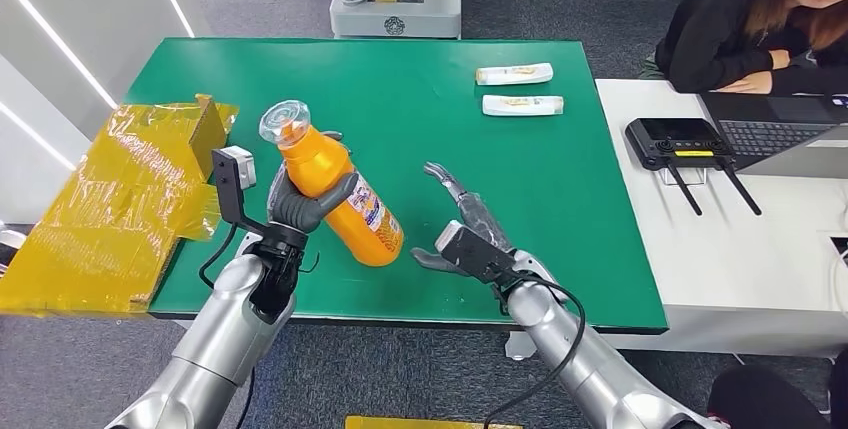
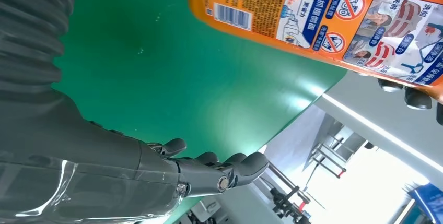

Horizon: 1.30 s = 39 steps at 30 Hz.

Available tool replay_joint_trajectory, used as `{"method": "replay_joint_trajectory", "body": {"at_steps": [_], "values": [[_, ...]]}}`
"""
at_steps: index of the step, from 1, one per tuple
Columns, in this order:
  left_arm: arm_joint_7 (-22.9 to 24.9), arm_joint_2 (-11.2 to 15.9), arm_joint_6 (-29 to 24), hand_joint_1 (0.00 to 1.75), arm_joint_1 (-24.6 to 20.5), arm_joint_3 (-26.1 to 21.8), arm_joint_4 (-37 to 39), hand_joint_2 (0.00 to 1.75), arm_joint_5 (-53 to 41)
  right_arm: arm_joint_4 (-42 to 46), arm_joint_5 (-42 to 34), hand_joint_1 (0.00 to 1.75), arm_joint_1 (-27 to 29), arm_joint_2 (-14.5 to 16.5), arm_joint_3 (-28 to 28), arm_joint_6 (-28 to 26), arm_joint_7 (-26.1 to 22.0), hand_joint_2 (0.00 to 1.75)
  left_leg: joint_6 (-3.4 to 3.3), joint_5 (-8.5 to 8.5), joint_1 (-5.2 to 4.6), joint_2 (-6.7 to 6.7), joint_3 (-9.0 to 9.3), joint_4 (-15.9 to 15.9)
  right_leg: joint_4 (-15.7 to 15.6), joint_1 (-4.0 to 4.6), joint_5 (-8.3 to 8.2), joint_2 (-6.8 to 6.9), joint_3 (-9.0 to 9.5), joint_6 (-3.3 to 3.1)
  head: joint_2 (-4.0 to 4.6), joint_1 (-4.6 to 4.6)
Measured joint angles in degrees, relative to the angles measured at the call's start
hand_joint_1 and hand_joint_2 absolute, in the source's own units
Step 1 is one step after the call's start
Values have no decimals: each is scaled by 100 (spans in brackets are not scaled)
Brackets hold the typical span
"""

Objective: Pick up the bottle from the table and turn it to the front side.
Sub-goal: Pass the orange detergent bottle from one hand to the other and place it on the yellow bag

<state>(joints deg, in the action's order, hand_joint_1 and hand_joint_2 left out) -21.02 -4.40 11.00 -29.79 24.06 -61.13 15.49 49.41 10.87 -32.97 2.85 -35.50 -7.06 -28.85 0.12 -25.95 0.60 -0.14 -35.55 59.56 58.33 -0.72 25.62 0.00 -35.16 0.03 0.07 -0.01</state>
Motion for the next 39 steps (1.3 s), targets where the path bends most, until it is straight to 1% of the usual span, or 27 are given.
{"method": "replay_joint_trajectory", "body": {"at_steps": [2, 3, 6, 8, 15, 16, 18, 20, 22, 25, 27, 30, 32, 35, 39], "values": [[-66, 30, -78, 175, -1, 0, 0, 175, -236, 166, -19, 0, 158, -59, 42, 2, -16, 175, 0, 0, 0, -1, -1, 0, -1, 0, 0, -1, 0, 0, 0, 0], [-136, 45, -203, 175, -2, 1, 0, 175, -455, 254, -23, 0, 235, -82, 66, 2, -19, 175, 0, -1, 0, -1, -1, 0, -1, 0, 0, -1, 0, 0, 0, 0], [-409, 98, -825, 175, -19, 16, -1, 175, -1353, 508, -15, 0, 440, -132, 122, -3, -31, 175, 1, -1, 0, -2, -1, 0, -1, 0, 0, -2, -2, 0, 0, 0], [-504, 138, -1072, 175, -45, 34, -3, 175, -1683, 640, -7, 0, 533, -156, 136, -4, -38, 175, 1, -1, 0, -1, -1, 0, -1, 0, 0, -1, -2, 0, 0, 1], [-539, 196, -1217, 175, -71, 86, -5, 175, -1913, 873, -3, 0, 656, -200, 147, -2, -45, 175, 1, -1, 0, -4, 0, 0, 1, 0, 0, -4, -2, 0, 0, 0], [-563, 198, -1352, 175, -71, 96, -5, 175, -2112, 893, -3, 0, 667, -204, 147, 5, -47, 175, 1, -1, 0, -4, 0, 0, 1, 0, 0, -4, -2, 0, 0, 0], [-639, 210, -1786, 175, -77, 122, -13, 175, -2781, 947, -3, 0, 697, -214, 147, 21, -53, 175, 1, -1, 0, -4, -1, 0, 1, 0, 0, -4, -2, 0, 0, 0], [-692, 249, -2332, 175, -103, 168, -30, 175, -3677, 1030, -8, 0, 748, -230, 146, 25, -70, 175, 1, -1, 0, -3, -1, 0, 0, 0, 0, -4, -2, 0, 0, 0], [-644, 315, -2889, 175, -166, 246, -41, 175, -4698, 1180, -20, 0, 840, -260, 145, 2, -92, 175, 1, -1, 0, -1, -1, 0, 0, 0, 1, -1, -3, 0, 0, 1], [-407, 429, -3515, 175, -306, 388, -41, 175, -6143, 1542, -23, 0, 1055, -323, 145, -78, -76, 175, 2, -1, 0, 1, -1, -1, 0, 0, 2, 1, -3, 0, 0, 1], [-136, 496, -3854, 175, -409, 508, -29, 175, -7166, 1847, 14, 0, 1239, -370, 145, -143, -24, 175, 2, -1, 0, 0, -1, -1, -1, 0, 2, 1, -3, 0, 0, 1], [376, 541, -4205, 175, -599, 747, 69, 175, -8761, 2305, 105, 0, 1537, -439, 156, -267, 44, 175, 2, -2, 0, 4, -3, 0, -3, 0, 3, 5, -4, 0, 0, -1], [662, 532, -4333, 175, -732, 888, 215, 175, -9519, 2561, 143, 0, 1712, -486, 173, -321, 63, 175, 2, -2, -1, 4, -5, 0, -3, -1, 3, 5, -3, 0, 0, -1], [1030, 516, -4574, 175, -954, 1045, 581, 175, -10250, 2860, 158, 0, 1934, -576, 214, -403, 56, 175, 1, -2, -1, -2, -5, 0, -4, -1, 2, 0, -4, 0, 0, -1], [1441, 529, -4774, 175, -1250, 1297, 1139, 175, -10497, 3129, 151, 0, 2167, -680, 280, -491, 27, 175, 1, -2, -1, 0, -4, 1, -3, -1, 2, 1, -3, 0, 0, 0]]}}
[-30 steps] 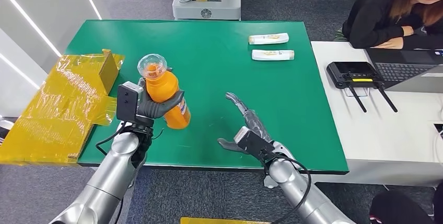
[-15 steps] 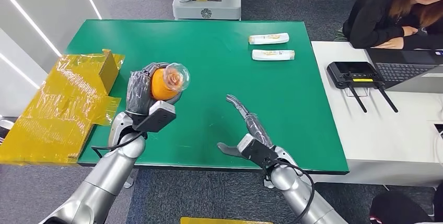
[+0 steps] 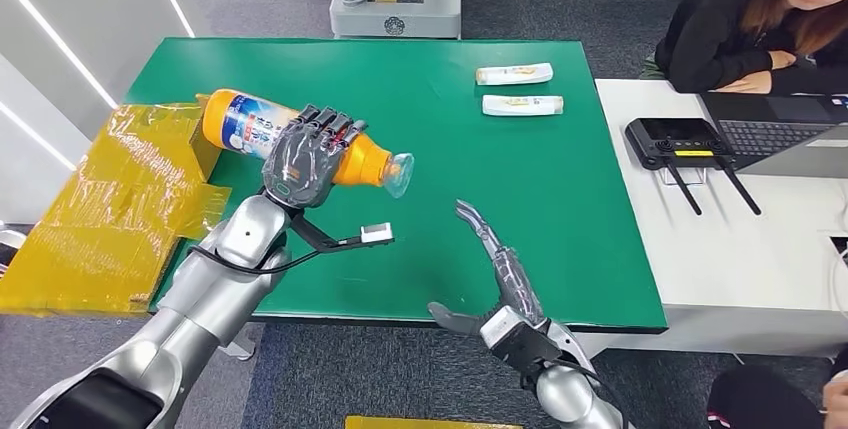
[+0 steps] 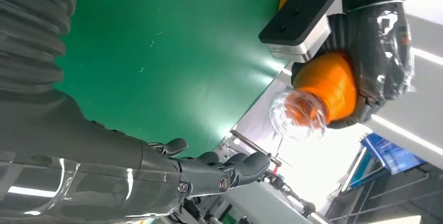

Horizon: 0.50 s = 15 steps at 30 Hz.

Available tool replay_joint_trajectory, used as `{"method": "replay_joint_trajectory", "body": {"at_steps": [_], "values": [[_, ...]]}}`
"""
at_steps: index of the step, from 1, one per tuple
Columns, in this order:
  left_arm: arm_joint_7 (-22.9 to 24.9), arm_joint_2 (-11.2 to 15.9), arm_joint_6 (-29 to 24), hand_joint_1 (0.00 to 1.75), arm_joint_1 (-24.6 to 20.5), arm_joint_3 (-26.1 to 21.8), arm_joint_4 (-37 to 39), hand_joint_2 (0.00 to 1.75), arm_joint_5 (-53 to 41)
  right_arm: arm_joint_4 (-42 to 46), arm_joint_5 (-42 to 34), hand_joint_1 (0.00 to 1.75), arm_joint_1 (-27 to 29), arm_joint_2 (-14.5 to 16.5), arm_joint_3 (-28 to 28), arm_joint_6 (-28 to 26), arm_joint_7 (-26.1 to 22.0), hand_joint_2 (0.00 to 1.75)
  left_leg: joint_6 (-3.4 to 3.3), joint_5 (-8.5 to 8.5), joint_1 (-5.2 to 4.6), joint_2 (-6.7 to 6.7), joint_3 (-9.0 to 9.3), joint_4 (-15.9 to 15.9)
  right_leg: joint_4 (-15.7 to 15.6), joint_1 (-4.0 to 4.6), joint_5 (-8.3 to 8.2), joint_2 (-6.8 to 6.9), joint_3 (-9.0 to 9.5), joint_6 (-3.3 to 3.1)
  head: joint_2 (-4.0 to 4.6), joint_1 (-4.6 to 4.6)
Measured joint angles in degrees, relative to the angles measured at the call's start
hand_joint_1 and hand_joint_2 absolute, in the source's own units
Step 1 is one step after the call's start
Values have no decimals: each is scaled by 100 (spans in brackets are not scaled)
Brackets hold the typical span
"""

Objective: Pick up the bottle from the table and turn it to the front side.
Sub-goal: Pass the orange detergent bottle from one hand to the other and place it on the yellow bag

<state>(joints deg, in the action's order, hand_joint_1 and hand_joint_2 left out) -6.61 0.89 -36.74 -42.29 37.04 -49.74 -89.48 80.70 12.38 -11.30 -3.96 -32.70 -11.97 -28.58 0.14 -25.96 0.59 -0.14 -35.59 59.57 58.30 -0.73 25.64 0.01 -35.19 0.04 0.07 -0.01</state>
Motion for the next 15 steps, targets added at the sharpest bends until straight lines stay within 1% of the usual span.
{"method": "replay_joint_trajectory", "body": {"at_steps": [3, 5, 7, 11, 15], "values": [[317, 23, 9, 175, -219, 329, 432, 175, -24, 130, 5, 0, 131, -36, 28, -26, -19, 175, 0, 0, 1, 0, 0, -1, 2, 0, 0, 0, 0, 0, 0, 1], [387, 43, 38, 175, -334, 501, 727, 175, -8, 186, 13, 0, 195, -50, 42, -43, -23, 175, 0, 0, 1, -3, 0, -2, 3, 1, 0, -3, 0, 0, 0, 0], [307, 65, 71, 175, -389, 561, 1023, 175, 96, 230, 20, 0, 250, -64, 58, -64, -23, 175, 1, 0, 1, -6, 0, -3, 3, 1, 0, -6, -1, -1, 0, -1], [-40, 156, 145, 175, -387, 517, 1591, 175, 598, 262, 27, 0, 332, -77, 112, -88, -23, 175, 1, -1, 2, -6, -1, -5, 4, 1, 1, -8, -1, -1, 0, 0], [-350, 330, 223, 175, -303, 204, 2095, 175, 1460, 268, 22, 0, 365, -77, 150, -78, -21, 175, 1, 0, 2, -10, 0, -9, 7, 2, 2, -10, -3, -3, 0, 0]]}}
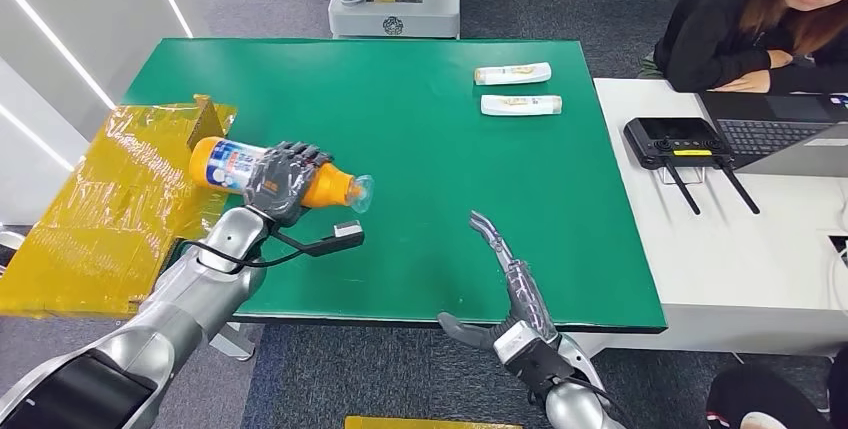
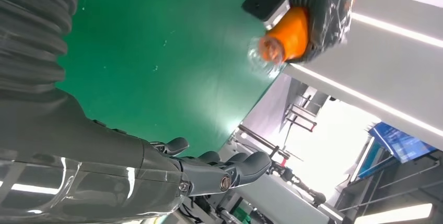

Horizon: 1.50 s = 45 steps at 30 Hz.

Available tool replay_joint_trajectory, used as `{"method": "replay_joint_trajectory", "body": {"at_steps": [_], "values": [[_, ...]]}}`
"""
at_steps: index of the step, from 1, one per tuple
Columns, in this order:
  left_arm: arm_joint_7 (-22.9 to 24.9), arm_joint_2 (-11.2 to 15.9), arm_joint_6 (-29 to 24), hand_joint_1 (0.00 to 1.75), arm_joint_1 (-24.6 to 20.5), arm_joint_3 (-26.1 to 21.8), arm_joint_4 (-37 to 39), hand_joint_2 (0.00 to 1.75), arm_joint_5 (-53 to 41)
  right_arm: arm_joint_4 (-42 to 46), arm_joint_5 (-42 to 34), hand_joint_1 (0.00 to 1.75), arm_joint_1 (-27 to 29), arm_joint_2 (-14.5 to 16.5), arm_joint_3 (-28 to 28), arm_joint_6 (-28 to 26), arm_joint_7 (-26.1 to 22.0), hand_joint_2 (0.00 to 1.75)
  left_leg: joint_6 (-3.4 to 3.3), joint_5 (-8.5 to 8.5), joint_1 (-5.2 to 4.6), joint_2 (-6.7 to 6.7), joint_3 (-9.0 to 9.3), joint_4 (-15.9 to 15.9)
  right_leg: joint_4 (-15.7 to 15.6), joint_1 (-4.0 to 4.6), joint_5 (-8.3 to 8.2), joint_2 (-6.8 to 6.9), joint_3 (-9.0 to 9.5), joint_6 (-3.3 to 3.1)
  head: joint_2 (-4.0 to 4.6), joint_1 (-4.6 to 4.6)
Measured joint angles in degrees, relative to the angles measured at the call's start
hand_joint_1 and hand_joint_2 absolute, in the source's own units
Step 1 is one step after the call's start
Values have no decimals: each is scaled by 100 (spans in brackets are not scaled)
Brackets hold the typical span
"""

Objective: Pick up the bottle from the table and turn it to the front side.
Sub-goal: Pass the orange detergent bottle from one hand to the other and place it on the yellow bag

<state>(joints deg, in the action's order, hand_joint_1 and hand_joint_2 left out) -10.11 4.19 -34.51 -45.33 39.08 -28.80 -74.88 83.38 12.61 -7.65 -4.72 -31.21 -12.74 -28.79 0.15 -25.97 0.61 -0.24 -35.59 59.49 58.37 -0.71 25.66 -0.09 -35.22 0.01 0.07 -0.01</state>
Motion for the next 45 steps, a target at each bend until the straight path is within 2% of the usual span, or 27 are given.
{"method": "replay_joint_trajectory", "body": {"at_steps": [3, 9, 14, 18, 26, 29, 32, 35, 37, 41, 45], "values": [[36, 125, 1, 175, 98, -350, 274, 175, 357, -20, -12, 0, -1, 0, 21, 22, 0, 175, 0, 0, 0, 1, 0, 0, 0, 0, 1, 0, -2, -1, 0, 1], [341, 241, -19, 175, 209, -771, 552, 175, 418, -57, -20, 0, -6, 0, 52, 52, 0, 175, 0, 1, 0, 13, -6, 0, -1, 0, 2, 14, 0, -2, 0, -1], [990, 298, -229, 175, 277, -995, 633, 175, 109, -104, -57, 0, -20, 0, 61, 156, -5, 175, 0, 0, -1, 9, -8, 1, -3, -1, 2, 11, -1, -1, 0, -1], [1055, 340, -263, 175, 402, -1109, 624, 175, -225, -156, -79, 0, -58, 2, 60, 262, -17, 175, 0, 0, -1, 16, -8, 2, -5, -1, 2, 17, -1, -2, 0, 0], [937, 221, -265, 175, 490, -1182, 528, 175, -592, -175, -15, 0, -93, 42, 17, 372, 2, 175, 0, 0, -1, 11, -8, 3, -4, -1, 1, 12, -1, -2, 0, 0], [727, 161, -265, 175, 485, -1234, 471, 175, -616, -173, 34, 0, -93, 56, 8, 416, 54, 175, 0, 0, -1, 13, -7, 5, -5, -1, 1, 14, -2, -2, 0, 0], [291, 70, -265, 175, 436, -1268, 448, 175, -658, -149, 127, 0, -82, 91, 4, 493, 119, 175, 0, 1, 0, 16, -7, 5, -5, 0, 2, 17, -2, -2, 0, 1], [-444, -19, -265, 175, 293, -1260, 451, 175, -700, -86, 244, 0, -31, 146, 5, 554, 179, 175, 0, 1, 0, 17, -7, 5, -4, 0, 2, 17, -2, -2, 0, 0], [-759, -99, -259, 175, 152, -1250, 469, 175, -712, -29, 309, 0, 49, 166, 13, 557, 200, 175, 0, 1, 0, 17, -8, 5, -5, 0, 1, 17, -2, -2, 0, 0], [-615, -266, -200, 175, -91, -1217, 554, 175, -782, 135, 404, 0, 233, 168, 67, 570, 233, 175, 0, 0, -1, 12, -8, 5, -5, -1, 1, 13, -2, -1, 0, -1], [-505, -273, -140, 175, -156, -1214, 628, 175, -745, 209, 419, 0, 349, 168, 124, 613, 233, 175, 0, 0, 0, 8, -7, 4, -4, -1, 1, 9, -3, -2, 0, 0]]}}
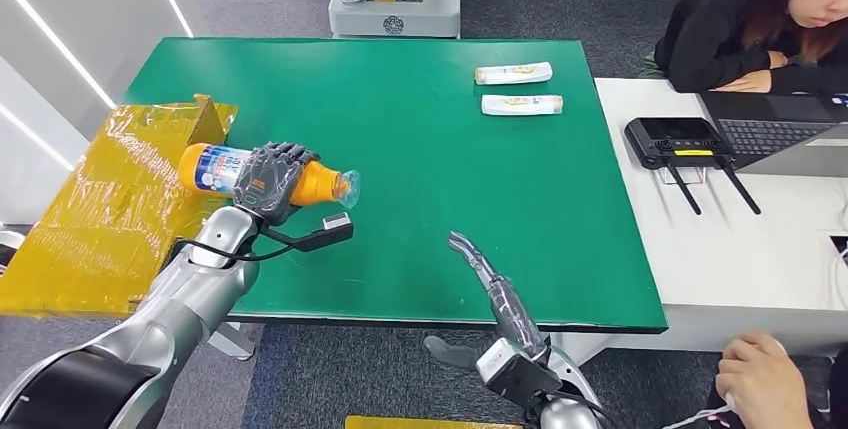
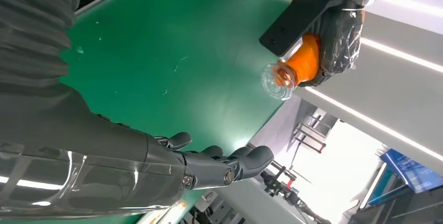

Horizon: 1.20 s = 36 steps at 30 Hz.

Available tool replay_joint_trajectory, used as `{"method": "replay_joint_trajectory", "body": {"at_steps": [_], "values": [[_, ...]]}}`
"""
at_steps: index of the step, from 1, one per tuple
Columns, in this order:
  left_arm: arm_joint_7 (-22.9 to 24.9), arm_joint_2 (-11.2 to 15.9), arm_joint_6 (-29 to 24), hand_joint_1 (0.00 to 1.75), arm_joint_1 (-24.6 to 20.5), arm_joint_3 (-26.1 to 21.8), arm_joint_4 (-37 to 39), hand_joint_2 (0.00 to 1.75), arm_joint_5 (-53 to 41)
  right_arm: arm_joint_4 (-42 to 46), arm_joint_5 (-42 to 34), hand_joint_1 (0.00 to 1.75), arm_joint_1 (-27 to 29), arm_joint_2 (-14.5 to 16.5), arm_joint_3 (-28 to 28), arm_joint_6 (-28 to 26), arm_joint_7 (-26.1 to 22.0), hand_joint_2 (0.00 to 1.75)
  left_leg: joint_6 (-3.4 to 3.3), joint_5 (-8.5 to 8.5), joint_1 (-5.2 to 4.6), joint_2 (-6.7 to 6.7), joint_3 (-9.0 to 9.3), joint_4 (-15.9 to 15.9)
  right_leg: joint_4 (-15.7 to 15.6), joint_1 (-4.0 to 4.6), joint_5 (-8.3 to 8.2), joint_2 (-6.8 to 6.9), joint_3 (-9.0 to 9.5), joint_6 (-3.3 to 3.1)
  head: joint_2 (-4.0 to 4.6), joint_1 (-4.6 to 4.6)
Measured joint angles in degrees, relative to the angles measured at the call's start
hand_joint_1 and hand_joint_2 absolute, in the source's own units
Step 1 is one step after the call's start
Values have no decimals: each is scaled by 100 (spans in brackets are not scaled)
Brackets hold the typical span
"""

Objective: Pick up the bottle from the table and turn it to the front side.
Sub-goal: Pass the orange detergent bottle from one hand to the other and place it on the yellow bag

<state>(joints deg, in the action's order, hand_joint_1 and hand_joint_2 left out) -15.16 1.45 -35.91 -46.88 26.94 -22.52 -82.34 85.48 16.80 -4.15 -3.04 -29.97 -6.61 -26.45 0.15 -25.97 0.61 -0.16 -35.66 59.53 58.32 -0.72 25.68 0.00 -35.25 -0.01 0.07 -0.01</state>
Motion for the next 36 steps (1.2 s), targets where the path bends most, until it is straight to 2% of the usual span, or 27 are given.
{"method": "replay_joint_trajectory", "body": {"at_steps": [15, 23, 27, 36], "values": [[308, 398, 390, 175, -15, -5, 260, 175, 218, -96, -243, 0, 141, -135, 60, -36, -257, 175, 0, 1, 1, 1, -1, -3, 3, 1, 1, 1, -3, 0, 0, -1], [330, 449, 415, 175, -18, -8, 304, 175, 236, -102, -248, 0, 146, -152, 60, -41, -257, 175, 0, 0, 0, 0, -1, -2, 2, 0, 0, -1, -3, 0, 0, -1], [433, 507, 632, 175, -17, -80, 319, 175, 444, -105, -310, 0, 149, -172, 57, -87, -261, 175, 0, 0, 1, 0, -1, -3, 3, 1, 0, -1, -3, 0, 0, 0], [147, 714, 899, 175, -14, -378, 366, 175, 674, -233, -527, 0, 33, -271, -32, -140, -309, 175, 1, 1, 2, 1, -1, -4, 5, 1, 1, 0, -3, 0, 0, -1]]}}
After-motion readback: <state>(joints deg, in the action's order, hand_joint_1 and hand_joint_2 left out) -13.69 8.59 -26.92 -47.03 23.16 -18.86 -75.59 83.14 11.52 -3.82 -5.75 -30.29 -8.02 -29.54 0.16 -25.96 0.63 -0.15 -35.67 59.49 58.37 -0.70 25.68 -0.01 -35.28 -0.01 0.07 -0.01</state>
